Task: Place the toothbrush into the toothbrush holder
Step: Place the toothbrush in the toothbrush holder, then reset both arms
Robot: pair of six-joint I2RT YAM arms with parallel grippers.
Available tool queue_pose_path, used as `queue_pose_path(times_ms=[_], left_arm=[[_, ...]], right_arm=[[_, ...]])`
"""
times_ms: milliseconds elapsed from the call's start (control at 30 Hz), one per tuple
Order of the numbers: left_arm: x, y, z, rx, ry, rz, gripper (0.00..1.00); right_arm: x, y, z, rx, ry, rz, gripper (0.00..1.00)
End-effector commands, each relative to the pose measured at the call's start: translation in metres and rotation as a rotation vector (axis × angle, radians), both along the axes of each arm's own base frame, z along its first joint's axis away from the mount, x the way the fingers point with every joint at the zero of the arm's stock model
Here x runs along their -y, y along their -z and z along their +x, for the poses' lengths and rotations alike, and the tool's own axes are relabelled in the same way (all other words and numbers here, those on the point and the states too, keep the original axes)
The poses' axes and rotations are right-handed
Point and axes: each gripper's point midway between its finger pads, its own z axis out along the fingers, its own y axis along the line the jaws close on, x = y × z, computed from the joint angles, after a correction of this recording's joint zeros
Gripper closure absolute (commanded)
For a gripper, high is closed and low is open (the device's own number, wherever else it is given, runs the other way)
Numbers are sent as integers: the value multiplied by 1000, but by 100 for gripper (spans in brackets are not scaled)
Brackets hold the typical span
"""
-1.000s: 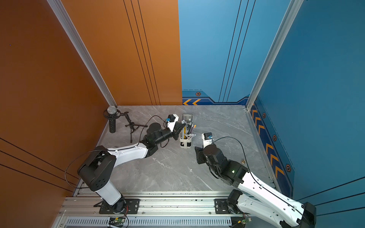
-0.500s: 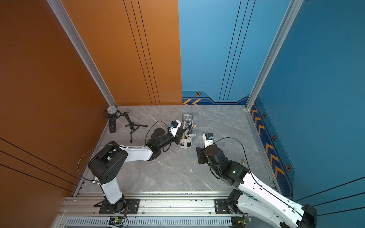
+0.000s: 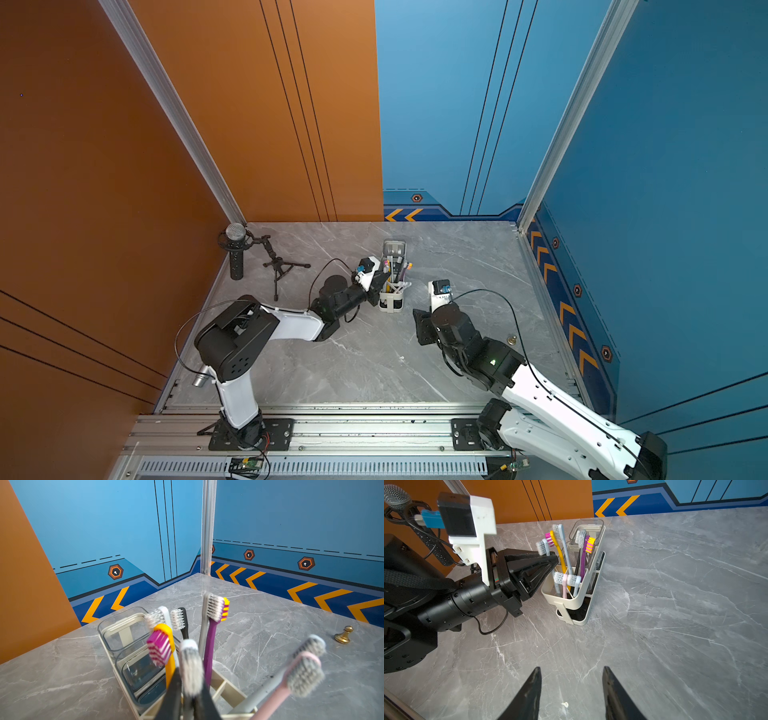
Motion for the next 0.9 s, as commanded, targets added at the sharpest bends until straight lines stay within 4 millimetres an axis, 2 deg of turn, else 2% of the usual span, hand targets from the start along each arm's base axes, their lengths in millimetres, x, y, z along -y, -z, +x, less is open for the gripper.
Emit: queue_pose_path(times_ms=[0,367,433,533,633,700,767,867], left_arm=[[-2,-2,-4,13,-13,-7,69],[-8,-19,-11,32,-14,-33,49],[-14,-23,-13,25,-36,-47,48],[-27,-31,-25,-20,-71,-107,46],[-44,-35,-41,-45,-104,-142,41],[-61,-35,-52,-64,-144,-158,35],[-77,-28,-60,-103,-190,-134,29],[-106,-12,-72,-142,-304,-22,20]], right_arm=[[4,8,-3,-24,3,-11,51],[2,6,-3,-26,-10,-8,49],[2,6,-2,-27,-10,-8,47],[5,3,-1,-32,2,-10,37],[7,0,3,-53,7,-19,20],[9,1,8,-78,19,-67,15],[5,9,12,-116,-2,-128,10],[11,31,28,-128,62,-260,8]])
